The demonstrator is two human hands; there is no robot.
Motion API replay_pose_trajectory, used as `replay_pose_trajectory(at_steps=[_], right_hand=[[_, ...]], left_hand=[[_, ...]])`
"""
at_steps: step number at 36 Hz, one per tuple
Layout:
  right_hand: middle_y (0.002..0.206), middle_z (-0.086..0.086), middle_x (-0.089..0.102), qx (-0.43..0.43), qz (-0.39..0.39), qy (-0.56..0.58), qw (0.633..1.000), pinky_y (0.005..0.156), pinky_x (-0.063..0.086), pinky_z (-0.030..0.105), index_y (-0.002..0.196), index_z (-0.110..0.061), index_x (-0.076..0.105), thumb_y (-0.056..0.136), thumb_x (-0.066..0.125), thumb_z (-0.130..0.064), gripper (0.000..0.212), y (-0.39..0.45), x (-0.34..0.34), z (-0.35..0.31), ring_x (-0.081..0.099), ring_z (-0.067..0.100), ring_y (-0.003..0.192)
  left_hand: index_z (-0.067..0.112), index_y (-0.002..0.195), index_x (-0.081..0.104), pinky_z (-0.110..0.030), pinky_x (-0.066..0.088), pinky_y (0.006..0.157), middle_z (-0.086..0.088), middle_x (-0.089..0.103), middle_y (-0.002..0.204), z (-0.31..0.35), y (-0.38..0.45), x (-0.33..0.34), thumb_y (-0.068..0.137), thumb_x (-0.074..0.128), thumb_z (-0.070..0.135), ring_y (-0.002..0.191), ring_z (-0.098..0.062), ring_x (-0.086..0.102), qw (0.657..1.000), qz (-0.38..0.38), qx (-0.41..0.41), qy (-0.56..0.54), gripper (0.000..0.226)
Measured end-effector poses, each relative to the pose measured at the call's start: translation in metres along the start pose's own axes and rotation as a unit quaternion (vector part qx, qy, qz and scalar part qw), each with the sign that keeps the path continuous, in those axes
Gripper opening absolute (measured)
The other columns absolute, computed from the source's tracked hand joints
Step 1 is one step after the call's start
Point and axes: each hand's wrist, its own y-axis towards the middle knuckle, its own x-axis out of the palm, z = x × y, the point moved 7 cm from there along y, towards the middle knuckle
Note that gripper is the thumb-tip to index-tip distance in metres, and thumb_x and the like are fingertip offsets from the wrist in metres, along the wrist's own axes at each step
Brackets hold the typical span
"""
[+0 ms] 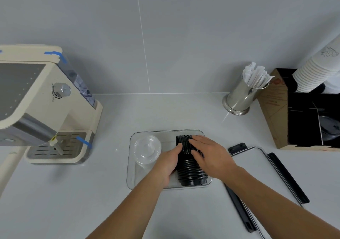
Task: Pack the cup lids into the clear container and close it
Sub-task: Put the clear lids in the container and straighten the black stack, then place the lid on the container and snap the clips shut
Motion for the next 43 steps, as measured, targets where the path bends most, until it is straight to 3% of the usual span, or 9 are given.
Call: replay_pose_trajectory(at_steps=[7, 12, 19, 22, 26, 28, 31, 34, 43], right_hand=[[0.144, 0.005, 0.054, 0.001, -0.009, -0.001, 1.000, 0.110, 0.024, 0.021, 0.136, -0.011, 0.056, 0.096, 0.057, -0.019, 0.041, 0.000, 0.000, 0.000, 0.044, 0.020, 0.138], [0.150, 0.002, 0.047, 0.011, -0.024, 0.004, 1.000, 0.114, 0.025, 0.024, 0.141, -0.014, 0.051, 0.099, 0.052, -0.023, 0.043, 0.001, -0.001, 0.002, 0.038, 0.015, 0.141], [0.149, 0.004, 0.047, 0.045, -0.017, 0.059, 0.997, 0.116, 0.028, 0.027, 0.141, -0.014, 0.051, 0.098, 0.054, -0.021, 0.044, -0.011, -0.013, 0.005, 0.041, 0.014, 0.139], [0.144, 0.001, 0.054, 0.070, 0.001, 0.093, 0.993, 0.110, 0.031, 0.021, 0.140, -0.015, 0.053, 0.097, 0.055, -0.023, 0.043, -0.023, -0.020, 0.009, 0.049, 0.015, 0.133], [0.114, -0.040, 0.056, 0.134, 0.039, 0.191, 0.972, 0.085, 0.033, -0.005, 0.131, -0.035, 0.060, 0.096, 0.055, -0.032, 0.036, -0.042, -0.027, 0.023, 0.059, -0.011, 0.104], [0.106, -0.037, 0.065, 0.166, 0.053, 0.248, 0.953, 0.088, 0.044, 0.004, 0.115, -0.030, 0.069, 0.094, 0.056, -0.033, 0.025, -0.051, -0.026, 0.035, 0.061, -0.002, 0.110], [0.115, 0.001, 0.065, 0.227, 0.068, 0.351, 0.906, 0.090, 0.053, 0.042, 0.110, -0.017, 0.065, 0.091, 0.058, -0.035, 0.026, -0.071, -0.027, 0.053, 0.058, 0.031, 0.107], [0.107, 0.010, 0.072, 0.264, 0.093, 0.474, 0.835, 0.096, 0.052, 0.040, 0.090, -0.035, 0.077, 0.091, 0.064, -0.025, 0.017, -0.086, -0.025, 0.063, 0.065, 0.031, 0.102], [0.106, 0.005, 0.077, 0.359, 0.150, 0.645, 0.658, 0.088, 0.053, 0.038, 0.109, -0.011, 0.072, 0.096, 0.060, -0.021, 0.020, -0.171, -0.022, 0.120, 0.073, 0.022, 0.099]], left_hand=[[0.019, 0.099, 0.074, -0.033, 0.049, 0.096, 0.000, 0.075, 0.103, 0.006, -0.009, -0.004, 0.092, 0.054, 0.051, 0.097, -0.014, 0.068, 0.998, 0.027, 0.023, 0.057, 0.038], [0.019, 0.079, 0.070, -0.021, 0.042, 0.061, 0.013, 0.066, 0.072, 0.015, -0.021, -0.007, 0.094, 0.049, 0.050, 0.069, -0.003, 0.059, 0.989, 0.058, 0.067, 0.121, 0.040], [0.030, 0.078, 0.052, -0.021, 0.036, 0.065, 0.016, 0.050, 0.076, 0.024, -0.049, -0.008, 0.094, 0.048, 0.050, 0.068, -0.001, 0.045, 0.980, 0.059, 0.123, 0.148, 0.026], [0.028, 0.079, 0.068, -0.022, 0.047, 0.078, 0.020, 0.060, 0.075, 0.023, -0.064, -0.010, 0.090, 0.055, 0.048, 0.077, -0.001, 0.056, 0.983, 0.051, 0.122, 0.129, 0.025], [0.022, 0.079, 0.070, -0.031, 0.050, 0.089, 0.007, 0.071, 0.094, 0.019, -0.084, -0.013, 0.085, 0.064, 0.038, 0.094, -0.011, 0.065, 0.991, 0.027, 0.116, 0.063, 0.018], [0.021, 0.090, 0.074, -0.035, 0.054, 0.088, -0.002, 0.076, 0.102, 0.016, -0.093, -0.016, 0.087, 0.066, 0.033, 0.097, -0.016, 0.070, 0.993, 0.029, 0.110, 0.017, 0.015], [0.012, 0.101, 0.076, -0.036, 0.058, 0.083, -0.011, 0.077, 0.102, 0.009, -0.103, -0.015, 0.092, 0.064, 0.030, 0.089, -0.020, 0.074, 0.994, 0.023, 0.100, -0.049, 0.023], [0.008, 0.103, 0.075, -0.035, 0.058, 0.077, -0.013, 0.078, 0.100, 0.002, -0.108, -0.020, 0.094, 0.062, 0.031, 0.087, -0.023, 0.076, 0.990, 0.020, 0.087, -0.108, 0.028], [0.010, 0.102, 0.077, -0.036, 0.057, 0.074, -0.010, 0.078, 0.096, -0.003, -0.113, 0.032, 0.093, 0.061, 0.032, 0.082, -0.021, 0.076, 0.993, -0.029, 0.064, -0.099, 0.028]])
